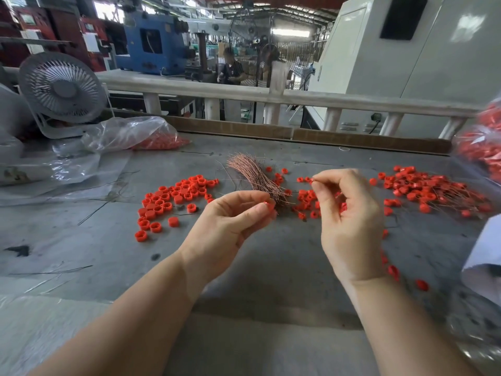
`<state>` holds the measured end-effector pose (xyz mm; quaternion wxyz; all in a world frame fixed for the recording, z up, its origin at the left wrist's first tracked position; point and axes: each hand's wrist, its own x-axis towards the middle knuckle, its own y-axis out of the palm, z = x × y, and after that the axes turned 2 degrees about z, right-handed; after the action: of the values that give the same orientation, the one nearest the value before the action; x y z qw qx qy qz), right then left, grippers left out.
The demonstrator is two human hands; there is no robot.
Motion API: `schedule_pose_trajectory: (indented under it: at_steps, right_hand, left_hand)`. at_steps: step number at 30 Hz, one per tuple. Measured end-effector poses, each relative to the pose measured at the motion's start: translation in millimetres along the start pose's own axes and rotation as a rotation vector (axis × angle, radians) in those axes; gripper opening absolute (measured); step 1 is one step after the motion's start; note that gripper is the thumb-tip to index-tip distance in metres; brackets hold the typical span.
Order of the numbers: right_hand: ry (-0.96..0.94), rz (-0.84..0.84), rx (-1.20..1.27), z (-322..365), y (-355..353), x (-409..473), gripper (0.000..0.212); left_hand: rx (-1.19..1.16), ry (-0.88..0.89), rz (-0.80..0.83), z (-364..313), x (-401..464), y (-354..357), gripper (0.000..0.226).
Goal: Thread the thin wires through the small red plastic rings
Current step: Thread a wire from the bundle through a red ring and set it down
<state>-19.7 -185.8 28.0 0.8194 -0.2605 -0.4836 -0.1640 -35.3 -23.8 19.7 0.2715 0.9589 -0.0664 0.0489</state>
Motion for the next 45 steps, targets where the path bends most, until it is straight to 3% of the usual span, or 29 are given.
schedule_pose_trajectory:
  at_steps: [12,45]
  right_hand:
    - [0.005,0.289,0.027,4.0,7.3,-2.0,0.011]
    - [0.045,0.291,0.095,3.1,9.2,-4.3,0.011]
  left_hand:
    - [-0.015,0.04,0.059,-1.6,1.0,-2.0,0.032]
    - [0.059,0.053,0.027,-1.4,-1.1,-1.6,0.026]
